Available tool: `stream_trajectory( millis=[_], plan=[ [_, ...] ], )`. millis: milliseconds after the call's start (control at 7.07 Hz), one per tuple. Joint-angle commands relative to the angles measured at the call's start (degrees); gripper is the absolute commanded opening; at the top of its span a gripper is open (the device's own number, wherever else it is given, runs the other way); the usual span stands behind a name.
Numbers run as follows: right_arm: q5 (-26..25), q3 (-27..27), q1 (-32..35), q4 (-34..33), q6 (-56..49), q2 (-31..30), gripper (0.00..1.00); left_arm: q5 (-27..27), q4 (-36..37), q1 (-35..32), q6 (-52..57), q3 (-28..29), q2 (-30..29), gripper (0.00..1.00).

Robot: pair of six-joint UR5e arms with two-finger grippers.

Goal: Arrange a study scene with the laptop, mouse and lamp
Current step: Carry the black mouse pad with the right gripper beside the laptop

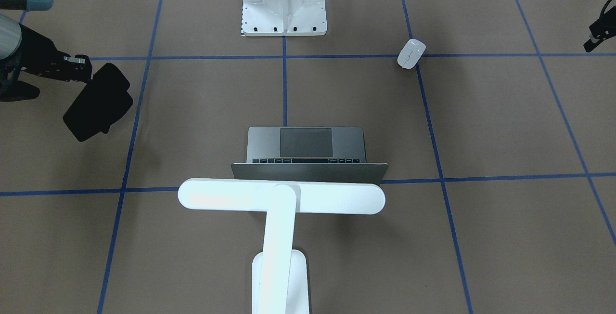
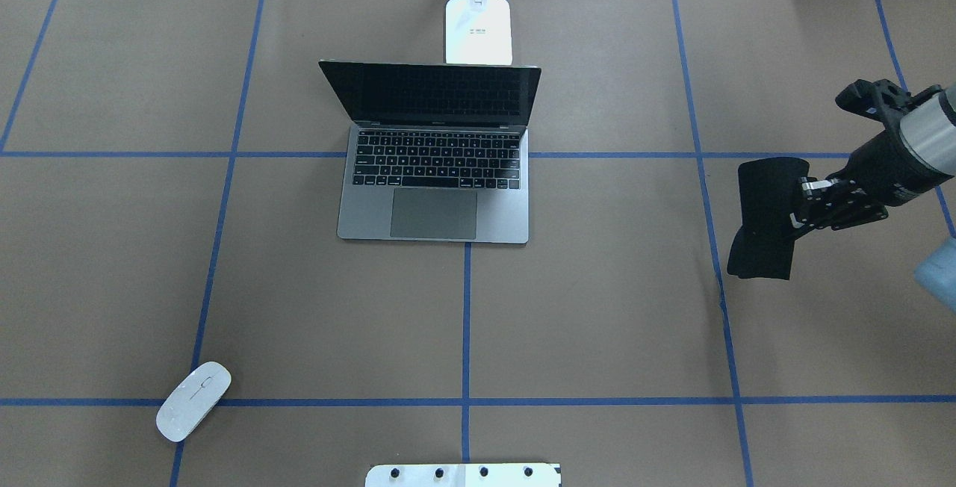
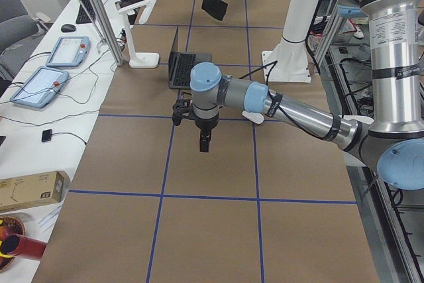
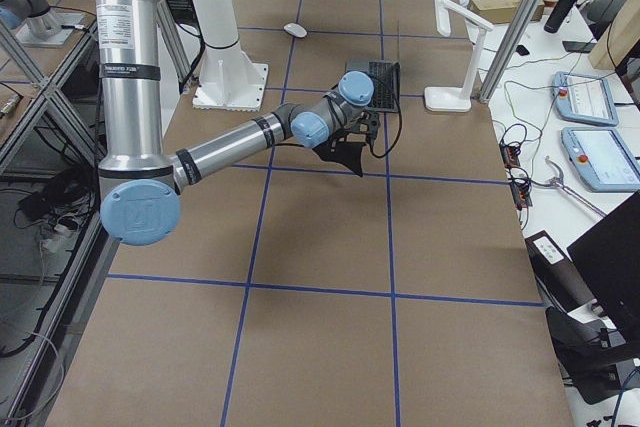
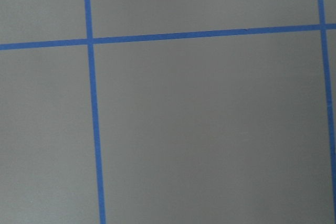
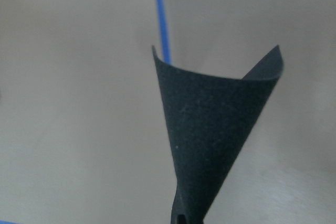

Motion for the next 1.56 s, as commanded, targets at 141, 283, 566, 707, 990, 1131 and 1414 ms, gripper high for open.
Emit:
stream_trajectory(
  millis=[141,283,566,707,990,1131,1414],
  plan=[
    [-4.8,2.1,-5.4,-13.9,0.7,10.6,0.0,0.0,0.0,-1.1,2.4,0.9,0.0,0.99],
    [-5.9,2.0,-6.4,-14.5,0.7,11.8,0.0,-0.1,0.0,-1.6,2.5,0.8,0.0,0.99],
    [-7.5,1.7,-8.7,-15.2,2.0,13.7,0.0,-0.1,-0.1,-1.9,2.5,0.8,0.0,0.99],
    [-7.9,1.5,-9.1,-16.2,3.0,15.2,0.0,-0.1,-0.1,-2.2,2.5,0.8,0.0,0.99],
    [-9.0,-0.4,-9.6,-20.7,3.0,20.9,0.02,-0.1,0.1,-2.6,3.8,1.0,0.0,0.99],
    [-10.4,-0.8,-10.2,-21.5,3.0,22.3,0.41,-0.1,0.1,-2.6,3.8,1.0,0.0,0.99],
    [-11.6,-0.8,-10.5,-21.4,3.0,22.3,1.0,-0.2,0.1,-2.6,3.8,1.0,0.1,0.99]
  ],
)
